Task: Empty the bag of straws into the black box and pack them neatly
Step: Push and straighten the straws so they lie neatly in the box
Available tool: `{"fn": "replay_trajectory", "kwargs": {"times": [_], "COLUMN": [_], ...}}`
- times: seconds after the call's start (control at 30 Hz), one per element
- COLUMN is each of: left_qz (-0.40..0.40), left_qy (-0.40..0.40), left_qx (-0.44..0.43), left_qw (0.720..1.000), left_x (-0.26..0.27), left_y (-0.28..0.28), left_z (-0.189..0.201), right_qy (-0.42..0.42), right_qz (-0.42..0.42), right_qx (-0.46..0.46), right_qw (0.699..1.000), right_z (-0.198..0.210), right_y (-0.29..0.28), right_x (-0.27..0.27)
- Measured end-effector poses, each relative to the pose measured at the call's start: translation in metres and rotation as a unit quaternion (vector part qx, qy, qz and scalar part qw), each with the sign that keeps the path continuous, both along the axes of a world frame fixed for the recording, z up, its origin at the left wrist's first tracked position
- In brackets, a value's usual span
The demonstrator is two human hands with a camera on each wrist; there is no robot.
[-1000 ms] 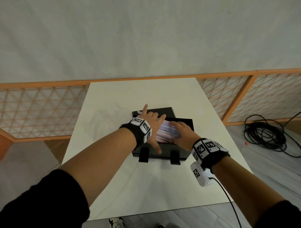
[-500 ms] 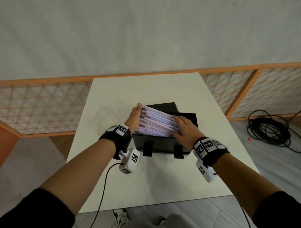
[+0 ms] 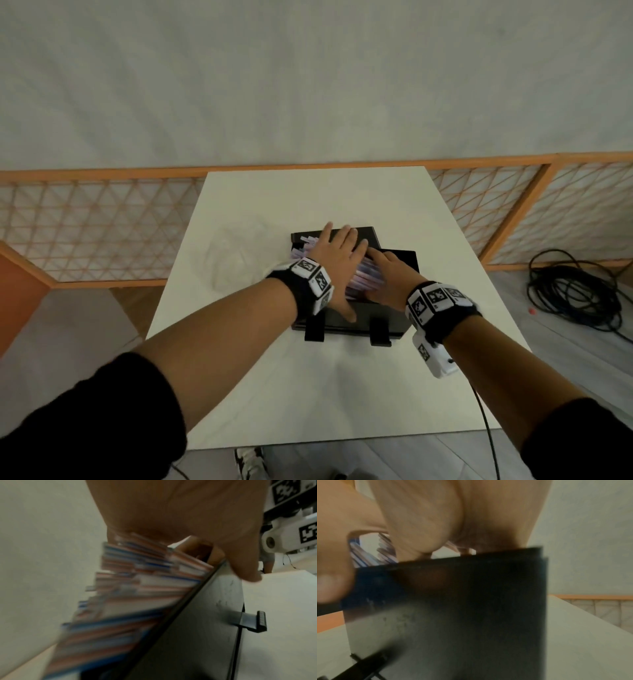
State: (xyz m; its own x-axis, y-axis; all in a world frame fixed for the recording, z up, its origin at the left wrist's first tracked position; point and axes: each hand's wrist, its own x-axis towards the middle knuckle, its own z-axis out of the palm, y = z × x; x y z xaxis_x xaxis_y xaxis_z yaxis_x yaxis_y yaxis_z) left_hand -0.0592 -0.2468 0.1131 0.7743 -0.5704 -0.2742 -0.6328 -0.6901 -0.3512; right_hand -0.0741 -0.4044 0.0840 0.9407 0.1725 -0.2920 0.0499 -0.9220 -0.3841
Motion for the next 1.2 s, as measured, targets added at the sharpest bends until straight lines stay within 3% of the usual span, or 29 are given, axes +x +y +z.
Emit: {"fn": "replay_trajectory", "kwargs": {"times": [0.17, 0.33, 0.47, 0.63, 0.87, 1.2], "left_qz": [0.014, 0.028, 0.039, 0.09, 0.067, 0.069], "left_qy": [-0.011, 0.025, 0.022, 0.036, -0.018, -0.036], "left_qx": [0.028, -0.042, 0.013, 0.04, 0.034, 0.021], "left_qw": [0.999, 0.998, 0.999, 0.995, 0.997, 0.997], "left_x": [-0.008, 0.002, -0.001, -0.011, -0.017, -0.02], "left_y": [-0.015, -0.006, -0.013, -0.019, -0.011, -0.012], "left_z": [-0.014, -0.003, -0.005, -0.008, -0.015, -0.018], "right_qy": [-0.051, -0.08, -0.099, -0.049, -0.042, -0.041], "right_qz": [-0.067, -0.09, -0.097, -0.121, -0.091, -0.111], "right_qx": [0.061, 0.077, 0.066, 0.074, -0.001, 0.074], "right_qw": [0.995, 0.99, 0.988, 0.989, 0.995, 0.99], "right_z": [-0.011, -0.013, -0.014, -0.016, -0.015, -0.013], "right_y": [0.001, 0.003, 0.004, 0.005, 0.008, 0.006], "right_x": [-0.009, -0.016, -0.019, -0.014, -0.014, -0.019]}}
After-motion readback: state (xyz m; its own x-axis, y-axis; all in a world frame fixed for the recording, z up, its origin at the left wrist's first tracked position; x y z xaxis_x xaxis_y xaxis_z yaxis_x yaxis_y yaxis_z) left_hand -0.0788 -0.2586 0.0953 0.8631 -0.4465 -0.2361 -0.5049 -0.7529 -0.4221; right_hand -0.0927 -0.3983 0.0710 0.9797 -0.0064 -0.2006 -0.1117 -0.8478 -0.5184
